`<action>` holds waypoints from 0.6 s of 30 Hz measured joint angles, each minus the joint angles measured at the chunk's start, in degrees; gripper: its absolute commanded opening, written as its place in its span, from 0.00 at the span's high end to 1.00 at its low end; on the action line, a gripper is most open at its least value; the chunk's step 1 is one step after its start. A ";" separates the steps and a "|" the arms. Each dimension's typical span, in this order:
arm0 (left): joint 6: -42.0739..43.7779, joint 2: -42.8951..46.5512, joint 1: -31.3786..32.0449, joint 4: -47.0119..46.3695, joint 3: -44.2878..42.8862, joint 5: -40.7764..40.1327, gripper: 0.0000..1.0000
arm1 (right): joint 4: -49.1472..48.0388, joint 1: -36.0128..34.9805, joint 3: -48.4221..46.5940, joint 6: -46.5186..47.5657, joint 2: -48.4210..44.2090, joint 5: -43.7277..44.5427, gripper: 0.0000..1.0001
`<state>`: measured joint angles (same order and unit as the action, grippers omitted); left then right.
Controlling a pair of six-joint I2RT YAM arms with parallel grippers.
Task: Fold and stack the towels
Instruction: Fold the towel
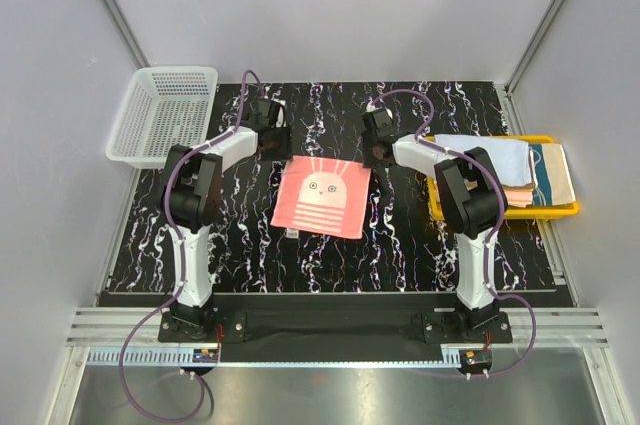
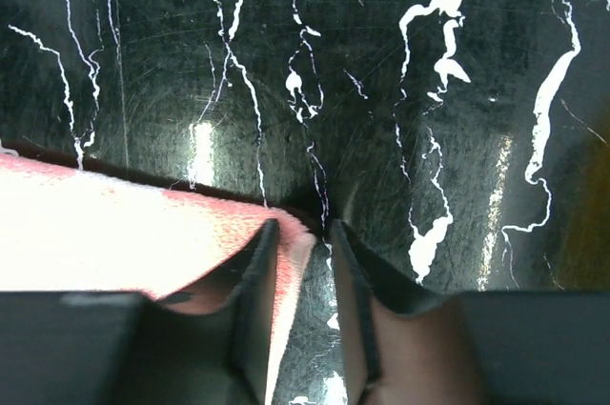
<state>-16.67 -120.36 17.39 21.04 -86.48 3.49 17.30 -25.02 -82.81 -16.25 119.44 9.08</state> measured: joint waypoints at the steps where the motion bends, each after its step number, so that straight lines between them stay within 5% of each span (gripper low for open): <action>1: 0.24 0.00 0.00 0.04 0.00 0.46 0.52 | 0.00 0.09 0.00 -0.02 0.00 -0.26 0.70; 18: 0.83 -2.01 -0.94 0.28 -2.54 4.72 0.59 | -0.26 0.31 -0.37 -0.22 0.20 -2.78 0.87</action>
<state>-15.84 -122.37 16.45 21.32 -89.01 8.21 17.04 -24.71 -83.18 -16.47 119.63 6.31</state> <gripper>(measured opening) 0.434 0.148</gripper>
